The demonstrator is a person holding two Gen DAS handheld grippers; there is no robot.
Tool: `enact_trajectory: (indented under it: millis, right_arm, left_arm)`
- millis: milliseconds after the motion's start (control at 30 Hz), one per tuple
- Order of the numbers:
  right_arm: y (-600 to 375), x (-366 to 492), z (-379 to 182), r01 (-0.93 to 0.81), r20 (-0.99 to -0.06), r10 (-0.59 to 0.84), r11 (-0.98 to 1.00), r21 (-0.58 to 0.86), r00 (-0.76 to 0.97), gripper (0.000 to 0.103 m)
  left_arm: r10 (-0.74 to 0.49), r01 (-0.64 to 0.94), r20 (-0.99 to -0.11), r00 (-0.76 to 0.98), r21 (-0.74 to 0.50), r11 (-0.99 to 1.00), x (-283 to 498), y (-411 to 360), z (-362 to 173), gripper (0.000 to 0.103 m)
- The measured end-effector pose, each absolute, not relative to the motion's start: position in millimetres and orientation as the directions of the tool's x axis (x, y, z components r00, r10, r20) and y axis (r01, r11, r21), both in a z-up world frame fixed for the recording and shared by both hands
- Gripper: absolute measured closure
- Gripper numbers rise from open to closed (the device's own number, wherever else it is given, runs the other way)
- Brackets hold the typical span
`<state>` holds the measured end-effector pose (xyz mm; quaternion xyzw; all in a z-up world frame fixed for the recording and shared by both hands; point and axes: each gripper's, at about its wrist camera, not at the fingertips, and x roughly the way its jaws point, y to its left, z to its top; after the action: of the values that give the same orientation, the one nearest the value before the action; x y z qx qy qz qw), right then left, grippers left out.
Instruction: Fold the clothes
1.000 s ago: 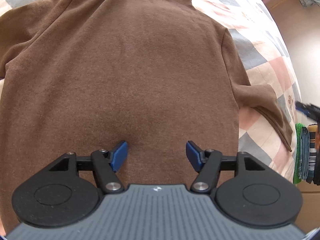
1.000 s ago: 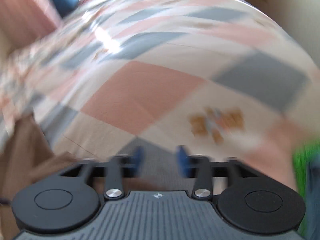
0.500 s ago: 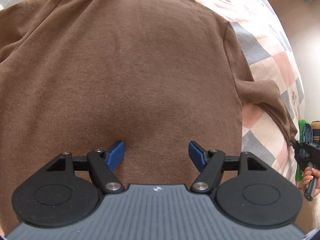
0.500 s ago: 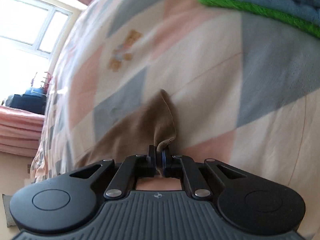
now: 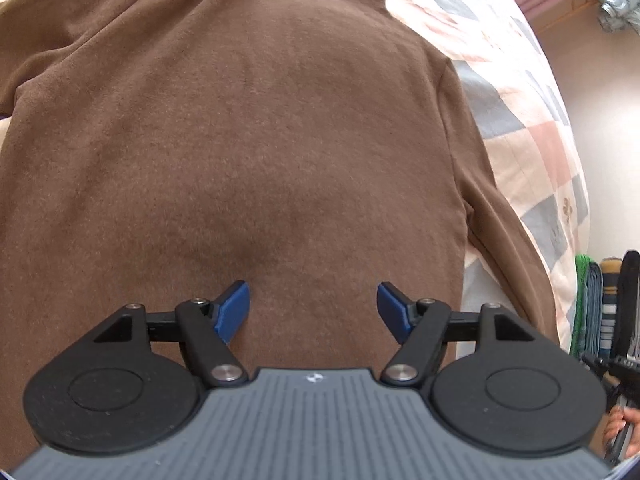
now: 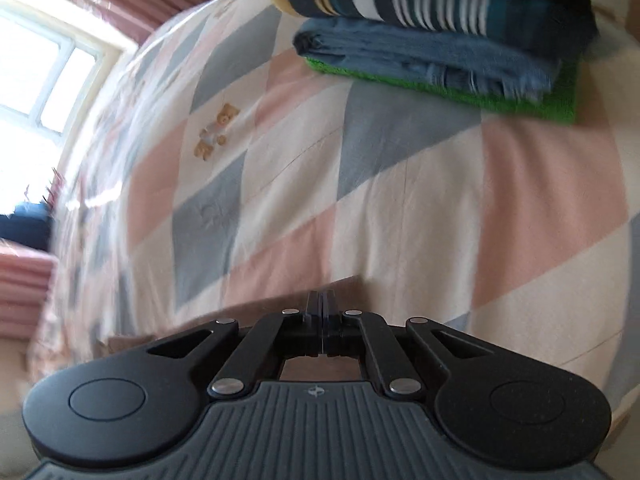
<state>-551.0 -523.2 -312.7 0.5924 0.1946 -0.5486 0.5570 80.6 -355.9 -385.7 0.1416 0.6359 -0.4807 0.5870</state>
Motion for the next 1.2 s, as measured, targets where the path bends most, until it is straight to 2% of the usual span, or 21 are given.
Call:
enact_trajectory:
  millis: [67,133,200,333,467,533,567,600,633,667,733,800,833,900,967,1100,1200]
  right_arm:
    - [-529,-534,-311,0.893,-0.878,-0.365,-0.207,0.400,0.309,0.093]
    - [-541,-508,-310,0.899,-0.856,-0.354,-0.086,0.430,0.376,0.083]
    - [-559,-468,-311,0.881,-0.823,-0.334,0.053,0.471,0.460,0.055]
    - [-604,-366,-329,0.786,-0.767,-0.224,0.336,0.518,0.601,0.053]
    - [-639,-278,-375,0.769,-0.830,-0.129,0.474,0.429,0.543,0.049]
    - [-640,-254,-393,0.757,-0.870,-0.125,0.561,0.335,0.478,0.056]
    - [-639,-248,-396,0.757,-0.887,-0.152,0.595,0.270,0.436,0.076]
    - [-637,-245,-394,0.762,-0.901,-0.192,0.616,0.198,0.389,0.090]
    - [-637,-246,-392,0.789,-0.910,-0.237,0.598,0.140,0.340,0.096]
    - [-638,-250,-389,0.830,-0.915,-0.281,0.550,0.092,0.288,0.098]
    - [-636,-259,-377,0.887,-0.912,-0.348,0.461,0.036,0.218,0.083]
    - [-626,-268,-361,0.921,-0.895,-0.394,0.386,0.048,0.211,0.044]
    - [-616,-269,-355,0.926,-0.886,-0.391,0.364,0.102,0.251,0.040]
    - [-592,-268,-345,0.920,-0.867,-0.367,0.321,0.222,0.337,0.035]
    - [-561,-257,-344,0.905,-0.861,-0.321,0.298,0.305,0.396,0.035]
    - [-489,-214,-351,0.878,-0.865,-0.227,0.295,0.377,0.448,0.034]
    - [-442,-181,-359,0.866,-0.866,-0.165,0.268,0.422,0.473,0.032]
  left_arm:
    - [-0.387,0.736,-0.880,-0.274,-0.451,0.504,81,-349,-386,0.037]
    - [-0.398,0.726,-0.877,-0.270,-0.457,0.514,80,-344,-384,0.037]
    - [-0.411,0.720,-0.873,-0.261,-0.460,0.520,80,-337,-381,0.037]
    - [-0.431,0.712,-0.869,-0.244,-0.462,0.529,81,-321,-372,0.037]
    - [-0.444,0.690,-0.875,-0.193,-0.443,0.572,92,-294,-360,0.037]
    - [-0.451,0.667,-0.878,-0.162,-0.434,0.606,102,-277,-354,0.037]
    - [-0.453,0.655,-0.880,-0.142,-0.427,0.624,109,-266,-350,0.037]
    - [-0.456,0.642,-0.881,-0.122,-0.421,0.641,116,-253,-347,0.037]
    - [-0.458,0.627,-0.883,-0.098,-0.412,0.661,124,-241,-344,0.037]
    - [-0.455,0.612,-0.888,-0.068,-0.397,0.684,134,-229,-340,0.037]
    - [-0.450,0.568,-0.893,0.004,-0.368,0.736,158,-204,-332,0.037]
    - [-0.455,0.495,-0.886,0.088,-0.358,0.792,187,-177,-324,0.035]
    - [-0.458,0.452,-0.879,0.132,-0.358,0.817,203,-163,-320,0.032]
    - [-0.457,0.368,-0.861,0.224,-0.359,0.858,236,-136,-311,0.030]
    - [-0.439,0.289,-0.843,0.312,-0.356,0.889,272,-113,-305,0.029]
    - [-0.383,0.125,-0.807,0.450,-0.368,0.921,344,-75,-307,0.029]
    - [-0.357,0.014,-0.799,0.483,-0.401,0.916,386,-56,-325,0.030]
